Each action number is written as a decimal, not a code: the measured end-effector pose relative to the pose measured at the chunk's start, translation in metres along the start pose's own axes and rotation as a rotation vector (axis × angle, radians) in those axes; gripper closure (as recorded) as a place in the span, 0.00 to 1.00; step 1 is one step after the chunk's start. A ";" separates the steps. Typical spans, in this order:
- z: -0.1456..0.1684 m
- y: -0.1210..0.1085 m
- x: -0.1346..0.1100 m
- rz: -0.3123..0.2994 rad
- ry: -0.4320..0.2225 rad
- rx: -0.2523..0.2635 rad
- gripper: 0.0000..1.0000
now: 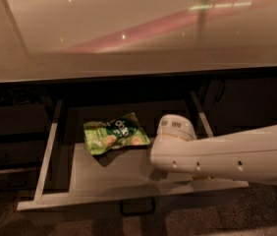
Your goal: Open top drawer
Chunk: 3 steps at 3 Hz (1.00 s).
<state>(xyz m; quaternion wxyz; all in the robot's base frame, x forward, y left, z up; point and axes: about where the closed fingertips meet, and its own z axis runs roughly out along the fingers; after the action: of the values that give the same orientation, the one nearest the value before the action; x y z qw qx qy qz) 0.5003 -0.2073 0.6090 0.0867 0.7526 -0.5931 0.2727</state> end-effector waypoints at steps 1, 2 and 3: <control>0.004 0.032 -0.006 -0.028 0.068 -0.048 0.00; 0.005 0.058 -0.005 -0.045 0.154 -0.092 0.00; 0.005 0.058 -0.005 -0.045 0.154 -0.092 0.00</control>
Offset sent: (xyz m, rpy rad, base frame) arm -0.0785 -0.0157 -0.0257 -0.2670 0.0833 -0.0525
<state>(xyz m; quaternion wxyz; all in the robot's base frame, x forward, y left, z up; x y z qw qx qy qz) 0.4463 -0.2216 0.5906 0.1725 0.7379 -0.5794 0.3001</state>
